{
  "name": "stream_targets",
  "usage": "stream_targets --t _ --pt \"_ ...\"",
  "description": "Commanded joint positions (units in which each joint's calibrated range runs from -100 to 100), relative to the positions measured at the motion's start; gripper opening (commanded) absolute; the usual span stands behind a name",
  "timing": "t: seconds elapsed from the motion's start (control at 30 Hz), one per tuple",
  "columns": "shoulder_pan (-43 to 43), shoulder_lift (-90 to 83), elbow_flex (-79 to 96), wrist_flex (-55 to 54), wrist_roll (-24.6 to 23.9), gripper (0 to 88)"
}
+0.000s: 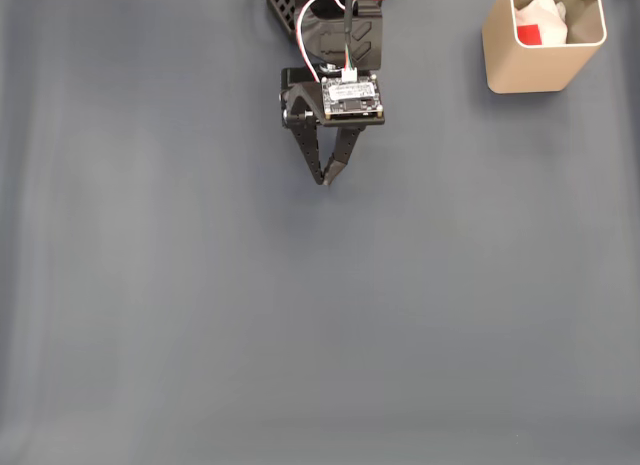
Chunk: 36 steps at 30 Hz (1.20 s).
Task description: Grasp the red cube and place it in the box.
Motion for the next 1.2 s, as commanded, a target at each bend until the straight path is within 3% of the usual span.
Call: stream_targets --t 0.0,0.6,1.17 --pt "-1.11 -2.8 1.82 2.75 0.2 0.2" --pt "-3.24 -12.75 2.09 30.9 0.1 0.2" --pt "-2.95 -12.75 2.09 41.07 -1.71 0.2"
